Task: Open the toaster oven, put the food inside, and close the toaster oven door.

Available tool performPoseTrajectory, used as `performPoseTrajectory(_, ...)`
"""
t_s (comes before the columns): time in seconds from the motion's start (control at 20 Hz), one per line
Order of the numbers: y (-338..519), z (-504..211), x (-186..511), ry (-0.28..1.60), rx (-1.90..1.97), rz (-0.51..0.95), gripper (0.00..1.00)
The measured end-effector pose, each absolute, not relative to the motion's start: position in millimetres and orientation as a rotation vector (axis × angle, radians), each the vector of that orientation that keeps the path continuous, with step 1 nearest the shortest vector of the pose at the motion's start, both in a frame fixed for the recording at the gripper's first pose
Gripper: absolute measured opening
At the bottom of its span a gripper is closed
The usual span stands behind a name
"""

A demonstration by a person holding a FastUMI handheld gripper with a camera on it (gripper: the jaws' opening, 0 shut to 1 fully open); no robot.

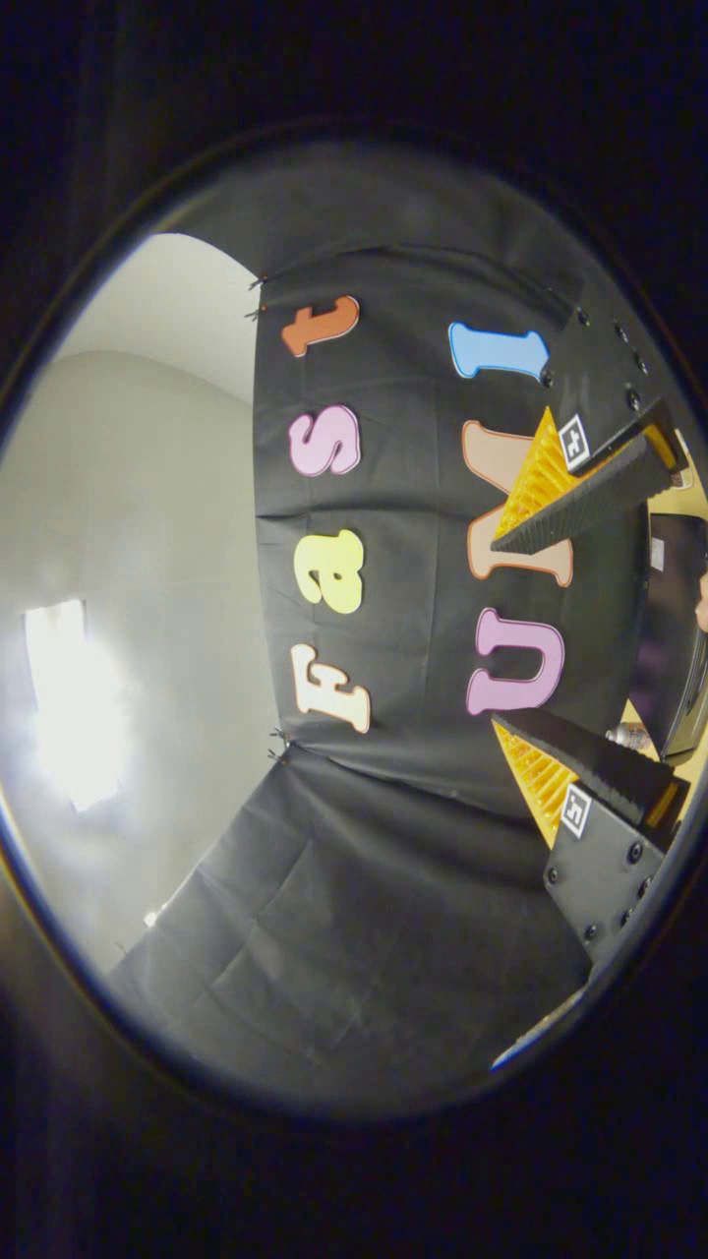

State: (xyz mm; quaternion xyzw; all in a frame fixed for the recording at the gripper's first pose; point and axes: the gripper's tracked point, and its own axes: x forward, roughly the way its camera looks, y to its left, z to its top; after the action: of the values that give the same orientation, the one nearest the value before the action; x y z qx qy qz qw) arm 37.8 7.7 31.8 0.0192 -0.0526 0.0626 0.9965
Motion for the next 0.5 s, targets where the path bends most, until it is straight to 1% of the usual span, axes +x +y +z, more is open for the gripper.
performPoseTrajectory(0.5, 12, 9, 38, -0.055, 0.023, 0.131, 0.99)
